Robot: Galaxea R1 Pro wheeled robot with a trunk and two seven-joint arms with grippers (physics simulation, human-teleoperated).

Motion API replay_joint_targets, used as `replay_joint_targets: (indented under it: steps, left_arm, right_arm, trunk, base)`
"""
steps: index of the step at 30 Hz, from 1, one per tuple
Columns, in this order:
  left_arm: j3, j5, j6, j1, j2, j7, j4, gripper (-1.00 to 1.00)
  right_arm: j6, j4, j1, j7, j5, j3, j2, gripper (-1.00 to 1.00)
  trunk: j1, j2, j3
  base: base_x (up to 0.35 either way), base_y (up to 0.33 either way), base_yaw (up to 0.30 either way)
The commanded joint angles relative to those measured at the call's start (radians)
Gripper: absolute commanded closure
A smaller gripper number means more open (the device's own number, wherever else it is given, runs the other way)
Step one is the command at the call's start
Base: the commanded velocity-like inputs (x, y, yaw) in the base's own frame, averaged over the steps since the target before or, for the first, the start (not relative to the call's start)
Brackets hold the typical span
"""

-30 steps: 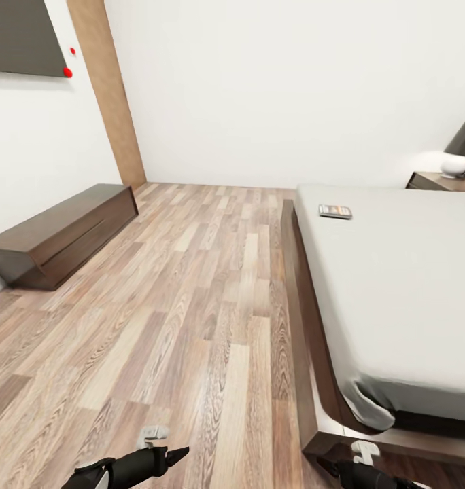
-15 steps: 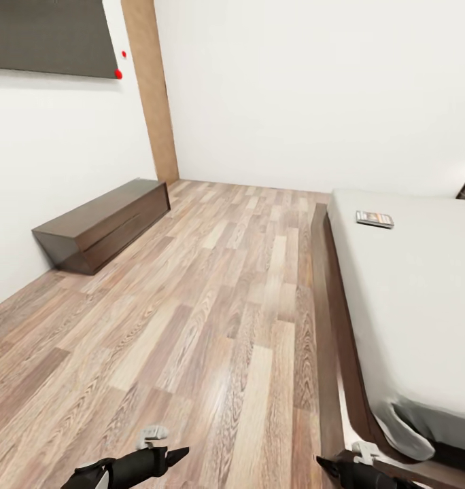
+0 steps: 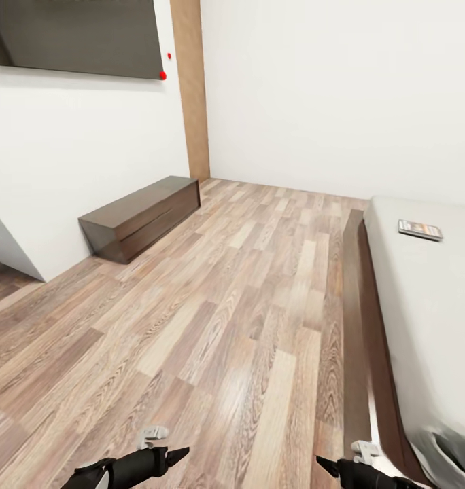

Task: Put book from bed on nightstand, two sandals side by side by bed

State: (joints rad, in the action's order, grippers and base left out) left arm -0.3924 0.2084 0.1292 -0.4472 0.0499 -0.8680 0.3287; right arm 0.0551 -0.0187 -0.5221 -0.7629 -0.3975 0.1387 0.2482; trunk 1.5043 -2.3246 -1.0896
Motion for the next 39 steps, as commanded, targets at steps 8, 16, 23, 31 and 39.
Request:
replay_joint_targets:
  steps: [8,16,23,31,39]
  left_arm:
    - [-0.008,0.007,0.011,-0.001,-0.002,-0.006,0.001,-1.0]
    - [-0.008,0.008,0.011,-0.001,-0.003,-0.006,0.001,-1.0]
    - [-0.008,0.008,0.011,-0.001,-0.004,-0.006,0.001,-1.0]
    - [-0.008,0.008,0.011,-0.001,-0.003,-0.006,0.001,-1.0]
    - [-0.008,0.008,0.011,-0.001,-0.001,-0.006,0.001,-1.0]
  right_arm:
    - [0.006,0.001,0.0,-0.003,-0.006,0.009,0.001,-1.0]
    - [0.006,0.001,-0.001,-0.003,-0.006,0.009,0.0,-1.0]
    - [0.006,0.001,0.0,-0.003,-0.006,0.009,0.0,-1.0]
    - [0.006,0.002,0.0,-0.003,-0.006,0.009,0.001,-1.0]
    - [0.006,0.001,0.0,-0.003,-0.006,0.009,0.0,-1.0]
  trunk:
    - [-0.004,0.007,0.002]
    - [-0.035,0.063,0.027]
    - [-0.062,0.112,0.049]
    - [-0.092,0.168,0.074]
    - [-0.123,0.224,0.099]
  base:
    - [0.0,0.0,0.142]
    - [0.0,0.0,0.008]
    - [0.0,0.0,0.0]
    - [0.0,0.0,0.036]
    - [0.0,0.0,0.195]
